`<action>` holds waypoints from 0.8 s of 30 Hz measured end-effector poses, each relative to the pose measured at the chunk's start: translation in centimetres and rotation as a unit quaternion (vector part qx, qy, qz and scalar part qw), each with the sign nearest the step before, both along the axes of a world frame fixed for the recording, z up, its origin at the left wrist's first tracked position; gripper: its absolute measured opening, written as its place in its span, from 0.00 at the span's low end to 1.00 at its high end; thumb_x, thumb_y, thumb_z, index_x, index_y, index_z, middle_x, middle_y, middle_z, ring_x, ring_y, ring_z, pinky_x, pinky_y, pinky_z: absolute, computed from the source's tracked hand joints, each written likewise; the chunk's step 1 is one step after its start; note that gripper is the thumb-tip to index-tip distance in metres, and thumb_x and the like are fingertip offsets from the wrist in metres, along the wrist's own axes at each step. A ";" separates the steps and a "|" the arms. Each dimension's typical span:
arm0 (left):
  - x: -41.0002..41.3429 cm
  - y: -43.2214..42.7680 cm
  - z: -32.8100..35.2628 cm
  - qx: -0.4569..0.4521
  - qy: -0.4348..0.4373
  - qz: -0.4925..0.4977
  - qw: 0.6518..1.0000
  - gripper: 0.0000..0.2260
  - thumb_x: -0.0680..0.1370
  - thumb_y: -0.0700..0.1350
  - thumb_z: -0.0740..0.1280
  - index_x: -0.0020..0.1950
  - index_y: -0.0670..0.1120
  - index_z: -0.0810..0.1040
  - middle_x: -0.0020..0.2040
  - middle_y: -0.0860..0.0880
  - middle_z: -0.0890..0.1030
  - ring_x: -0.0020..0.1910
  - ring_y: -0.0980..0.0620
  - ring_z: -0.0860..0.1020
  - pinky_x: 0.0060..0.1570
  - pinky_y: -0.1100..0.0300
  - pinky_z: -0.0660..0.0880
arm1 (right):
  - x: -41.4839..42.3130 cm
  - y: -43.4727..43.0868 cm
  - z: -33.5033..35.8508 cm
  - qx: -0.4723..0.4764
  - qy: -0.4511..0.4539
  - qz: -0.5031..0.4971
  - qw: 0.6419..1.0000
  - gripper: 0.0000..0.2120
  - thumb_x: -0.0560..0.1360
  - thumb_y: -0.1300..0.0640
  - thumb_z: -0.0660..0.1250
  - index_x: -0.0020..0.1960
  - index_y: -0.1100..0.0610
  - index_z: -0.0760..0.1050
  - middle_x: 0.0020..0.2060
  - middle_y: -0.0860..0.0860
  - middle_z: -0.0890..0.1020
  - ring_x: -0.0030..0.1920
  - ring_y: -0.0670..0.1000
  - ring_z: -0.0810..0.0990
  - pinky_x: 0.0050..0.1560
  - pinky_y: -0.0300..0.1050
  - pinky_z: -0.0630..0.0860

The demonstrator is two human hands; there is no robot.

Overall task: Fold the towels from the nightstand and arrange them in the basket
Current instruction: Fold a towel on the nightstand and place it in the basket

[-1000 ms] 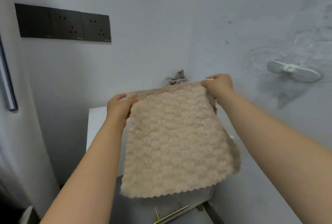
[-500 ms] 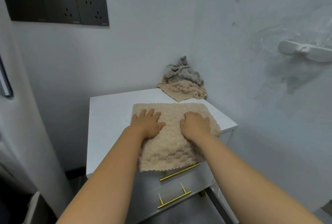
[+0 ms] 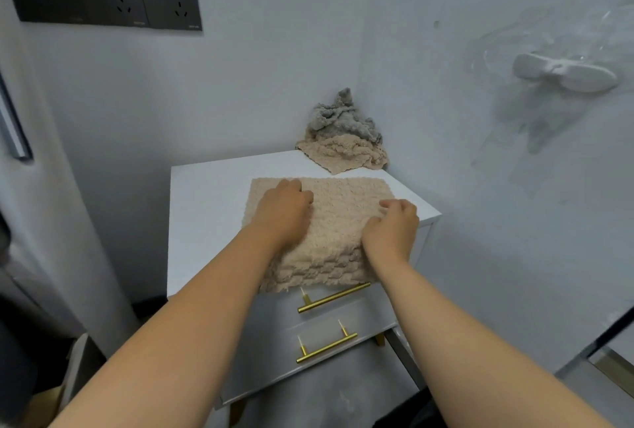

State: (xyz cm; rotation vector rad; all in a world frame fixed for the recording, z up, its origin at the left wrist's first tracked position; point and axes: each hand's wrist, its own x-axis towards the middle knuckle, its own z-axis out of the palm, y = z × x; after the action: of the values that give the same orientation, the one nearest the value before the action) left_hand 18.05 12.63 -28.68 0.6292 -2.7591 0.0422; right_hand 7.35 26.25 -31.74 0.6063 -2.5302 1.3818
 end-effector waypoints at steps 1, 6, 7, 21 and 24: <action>0.2 0.3 0.2 0.019 -0.022 -0.004 1.000 0.13 0.80 0.45 0.57 0.60 0.45 0.76 0.55 0.45 0.75 0.54 0.46 0.72 0.52 0.52 0.73 | 0.0 0.3 0.3 -0.036 -0.033 -0.028 0.998 0.17 0.74 0.68 0.60 0.62 0.60 0.72 0.66 0.55 0.67 0.66 0.55 0.67 0.66 0.46 0.66; 2.0 1.9 0.3 0.037 -0.135 -0.050 0.989 0.28 0.78 0.64 0.55 0.72 0.50 0.63 0.65 0.44 0.73 0.62 0.45 0.72 0.59 0.49 0.72 | -0.1 1.3 0.7 -0.155 -0.300 -0.133 0.932 0.20 0.75 0.65 0.62 0.66 0.60 0.66 0.67 0.58 0.67 0.65 0.59 0.69 0.60 0.49 0.71; 2.4 2.2 0.0 0.045 -0.166 -0.053 0.984 0.34 0.75 0.68 0.55 0.76 0.52 0.57 0.71 0.43 0.67 0.68 0.43 0.67 0.64 0.47 0.69 | -0.4 1.3 0.5 -0.187 -0.371 -0.136 0.899 0.19 0.76 0.64 0.62 0.66 0.62 0.66 0.64 0.60 0.70 0.61 0.59 0.73 0.54 0.47 0.75; 4.4 4.5 -4.3 -0.233 -0.175 -0.135 0.947 0.46 0.74 0.57 0.67 0.76 0.55 0.33 0.77 0.44 0.34 0.76 0.40 0.37 0.70 0.36 0.40 | -1.8 2.6 1.8 -0.246 -0.327 -0.079 0.909 0.12 0.71 0.66 0.65 0.33 0.56 0.66 0.32 0.49 0.71 0.38 0.53 0.73 0.40 0.43 0.73; 4.4 5.0 -4.2 -0.246 -0.156 -0.112 0.950 0.37 0.77 0.51 0.62 0.78 0.50 0.42 0.78 0.42 0.39 0.76 0.38 0.41 0.71 0.36 0.43 | -2.1 2.7 2.1 -0.264 -0.307 -0.053 0.913 0.10 0.71 0.65 0.66 0.47 0.53 0.70 0.42 0.51 0.72 0.41 0.53 0.72 0.40 0.41 0.71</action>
State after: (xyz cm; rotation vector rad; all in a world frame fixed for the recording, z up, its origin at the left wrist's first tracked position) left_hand 22.49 17.59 -32.86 0.1834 -2.9195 0.8156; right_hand 5.21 28.96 -29.64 -0.0927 -2.3342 2.3740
